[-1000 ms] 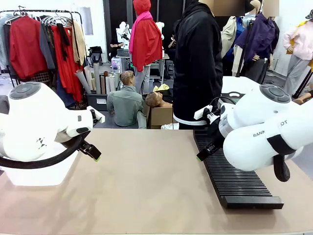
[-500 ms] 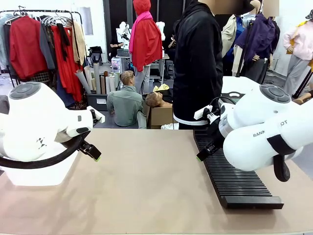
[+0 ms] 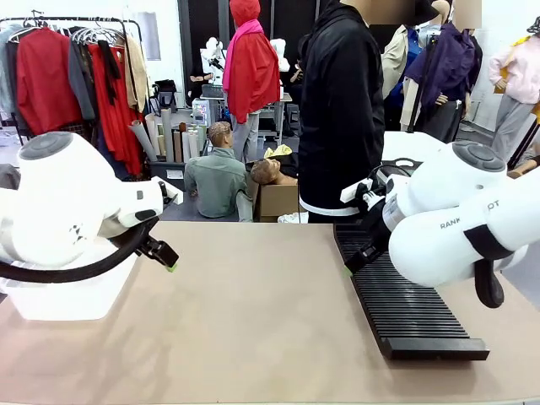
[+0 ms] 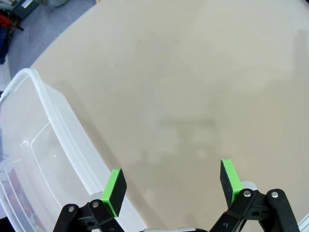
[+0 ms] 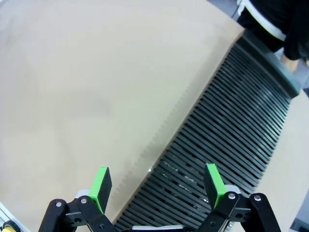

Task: Sort PCBs into racks and boxes based on the side picked up.
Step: Pick up the Blank PCB handed by the Human.

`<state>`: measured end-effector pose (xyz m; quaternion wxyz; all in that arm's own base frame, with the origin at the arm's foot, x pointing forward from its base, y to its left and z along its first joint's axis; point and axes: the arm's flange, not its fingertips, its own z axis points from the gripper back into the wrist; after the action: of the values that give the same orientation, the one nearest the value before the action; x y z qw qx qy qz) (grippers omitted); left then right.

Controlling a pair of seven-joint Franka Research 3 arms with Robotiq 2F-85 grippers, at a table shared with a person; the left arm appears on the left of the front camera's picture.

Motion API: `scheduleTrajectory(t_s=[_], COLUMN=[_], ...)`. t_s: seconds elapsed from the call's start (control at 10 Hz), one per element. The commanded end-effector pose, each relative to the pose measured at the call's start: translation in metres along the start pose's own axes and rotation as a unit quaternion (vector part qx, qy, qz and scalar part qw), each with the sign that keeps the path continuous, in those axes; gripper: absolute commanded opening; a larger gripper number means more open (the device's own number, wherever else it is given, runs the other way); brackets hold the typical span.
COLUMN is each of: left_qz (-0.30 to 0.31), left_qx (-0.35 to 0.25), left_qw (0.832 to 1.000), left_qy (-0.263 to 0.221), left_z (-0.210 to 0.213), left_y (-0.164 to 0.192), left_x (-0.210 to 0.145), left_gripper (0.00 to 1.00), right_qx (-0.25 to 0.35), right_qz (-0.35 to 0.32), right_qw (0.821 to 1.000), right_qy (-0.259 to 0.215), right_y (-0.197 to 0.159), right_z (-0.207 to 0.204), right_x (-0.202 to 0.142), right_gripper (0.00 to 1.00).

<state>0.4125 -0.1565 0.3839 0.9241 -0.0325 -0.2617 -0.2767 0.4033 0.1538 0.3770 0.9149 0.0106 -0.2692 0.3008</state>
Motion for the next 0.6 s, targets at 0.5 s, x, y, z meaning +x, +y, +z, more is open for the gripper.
scheduleTrajectory(t_s=[0.5], left_qz=[0.045], left_qx=[-0.110], left_qw=[0.993], left_qy=[0.010], left_z=[0.041], left_y=[0.083], left_x=[0.033], left_gripper=[1.00], right_qx=[0.106], right_qz=[-0.010], right_qw=[0.994], right_qy=[0.024], right_y=[-0.087], right_z=[0.049], right_x=[0.034], right_gripper=[1.00])
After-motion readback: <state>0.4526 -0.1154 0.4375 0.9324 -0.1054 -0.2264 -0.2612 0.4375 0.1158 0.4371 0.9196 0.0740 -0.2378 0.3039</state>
